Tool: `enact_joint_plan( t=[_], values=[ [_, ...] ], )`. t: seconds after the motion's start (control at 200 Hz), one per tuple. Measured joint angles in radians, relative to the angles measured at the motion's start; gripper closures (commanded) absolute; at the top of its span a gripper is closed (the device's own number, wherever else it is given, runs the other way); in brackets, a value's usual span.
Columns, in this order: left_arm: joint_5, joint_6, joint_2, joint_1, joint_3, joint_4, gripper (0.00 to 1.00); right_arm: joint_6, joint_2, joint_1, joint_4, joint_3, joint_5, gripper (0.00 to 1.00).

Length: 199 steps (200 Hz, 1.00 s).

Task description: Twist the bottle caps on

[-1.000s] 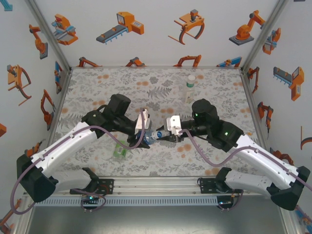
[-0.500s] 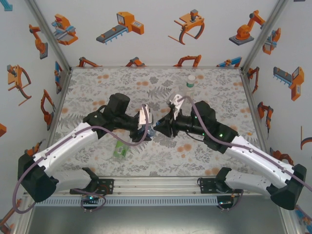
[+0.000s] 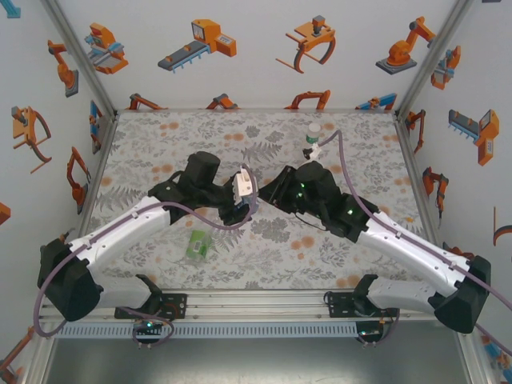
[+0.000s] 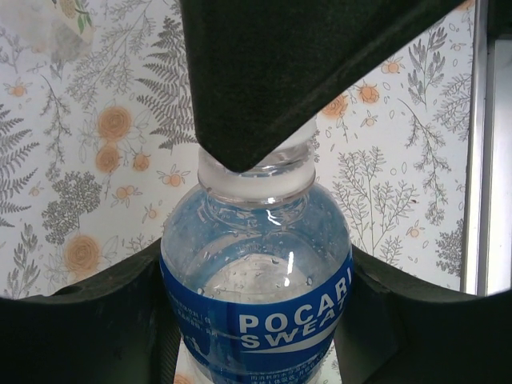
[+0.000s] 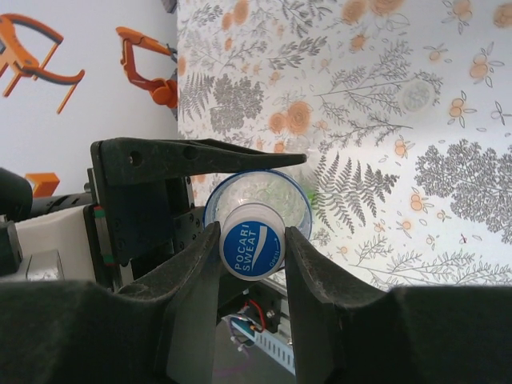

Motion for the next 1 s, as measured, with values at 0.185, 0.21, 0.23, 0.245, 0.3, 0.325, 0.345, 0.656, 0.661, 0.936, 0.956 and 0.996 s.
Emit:
enact_joint_plan(
  t=[0.185,0.21,0.23,0.245,0.3,0.325,0.345,0.656,0.661,0.936,0.956,0.996],
  values=[
    [0.005,0.005,0.006,0.000,0.000,0.005,1.00,-0.001,0.011,-0.002,-0.039,0.028,0.006,0.68],
    [0.006,0.008,0.007,0.000,0.000,0.007,1.00,-0.014,0.013,-0.002,-0.047,0.037,0.006,0.61],
    [0.007,0.010,0.007,0.000,0.000,0.009,1.00,-0.023,0.015,-0.002,-0.052,0.042,0.006,0.58],
    [0.009,0.012,0.007,0.000,0.000,0.010,1.00,-0.030,0.017,-0.002,-0.057,0.048,0.005,0.56],
    [0.021,0.022,0.011,-0.002,0.002,0.014,1.00,-0.061,0.026,-0.002,-0.066,0.068,0.005,0.51],
    [0.026,0.026,0.013,-0.005,0.004,0.014,1.00,-0.079,0.031,-0.002,-0.069,0.077,0.006,0.50],
    [0.032,0.030,0.016,-0.008,0.006,0.014,1.00,-0.092,0.035,-0.002,-0.071,0.085,0.005,0.50],
    [0.085,0.057,0.032,-0.018,0.025,0.010,1.00,-0.305,0.050,-0.034,-0.140,0.182,-0.020,0.43],
    [0.085,0.057,0.032,-0.018,0.025,0.009,1.00,-0.312,0.048,-0.036,-0.140,0.183,-0.021,0.43],
    [0.132,0.080,0.032,-0.019,0.032,-0.040,1.00,-0.671,-0.041,-0.082,-0.140,0.198,-0.137,0.45],
    [0.138,0.083,0.031,-0.019,0.032,-0.043,1.00,-0.705,-0.050,-0.082,-0.140,0.198,-0.158,0.45],
    [0.151,0.087,0.029,-0.019,0.032,-0.049,1.00,-0.784,-0.067,-0.082,-0.141,0.198,-0.204,0.44]
  ],
)
